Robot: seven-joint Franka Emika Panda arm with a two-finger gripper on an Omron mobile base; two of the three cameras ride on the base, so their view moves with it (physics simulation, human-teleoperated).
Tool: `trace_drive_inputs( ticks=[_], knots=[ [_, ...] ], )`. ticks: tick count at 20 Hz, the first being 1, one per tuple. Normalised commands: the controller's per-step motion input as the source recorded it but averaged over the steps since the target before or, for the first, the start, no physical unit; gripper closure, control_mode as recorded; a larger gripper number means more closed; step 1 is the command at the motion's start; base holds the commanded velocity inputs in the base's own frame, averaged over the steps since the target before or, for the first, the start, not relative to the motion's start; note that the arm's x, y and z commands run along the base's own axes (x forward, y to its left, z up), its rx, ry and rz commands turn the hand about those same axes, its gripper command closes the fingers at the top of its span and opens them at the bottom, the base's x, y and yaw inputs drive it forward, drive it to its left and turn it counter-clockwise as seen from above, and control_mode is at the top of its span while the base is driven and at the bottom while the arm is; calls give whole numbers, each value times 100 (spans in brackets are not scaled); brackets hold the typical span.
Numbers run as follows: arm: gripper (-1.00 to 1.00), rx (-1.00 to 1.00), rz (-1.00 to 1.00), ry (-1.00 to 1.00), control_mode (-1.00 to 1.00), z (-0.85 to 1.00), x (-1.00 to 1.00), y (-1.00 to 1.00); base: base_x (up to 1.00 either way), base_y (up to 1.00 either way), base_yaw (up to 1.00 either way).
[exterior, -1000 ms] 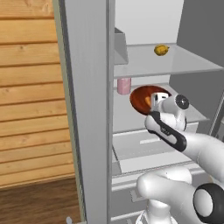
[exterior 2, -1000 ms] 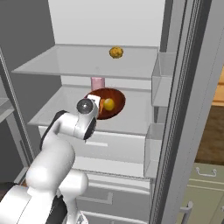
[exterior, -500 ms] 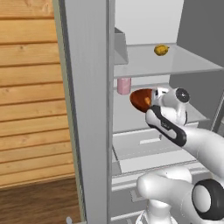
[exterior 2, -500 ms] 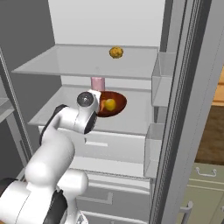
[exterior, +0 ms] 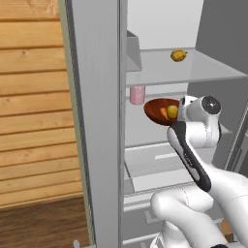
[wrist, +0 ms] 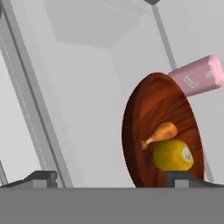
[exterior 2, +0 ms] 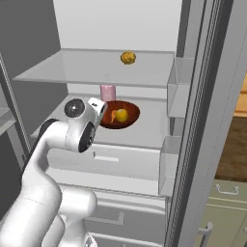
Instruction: Pick the chicken drumstick and lemon from their plates and place them in the bowl. Then put the bowl in the fridge.
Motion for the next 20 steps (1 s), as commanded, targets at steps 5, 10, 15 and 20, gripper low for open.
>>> trace_drive_inputs(
  ticks=[5,10,15,20],
  knots=[
    [-100,19,-34,0,-100,56,-47,0,0,0,0],
    [-100,27,-38,0,-100,43,-71,0,0,0,0],
    [-100,37,-44,0,-100,37,-92,0,0,0,0],
    [-100,44,-35,0,-100,43,-72,0,0,0,0]
  ],
)
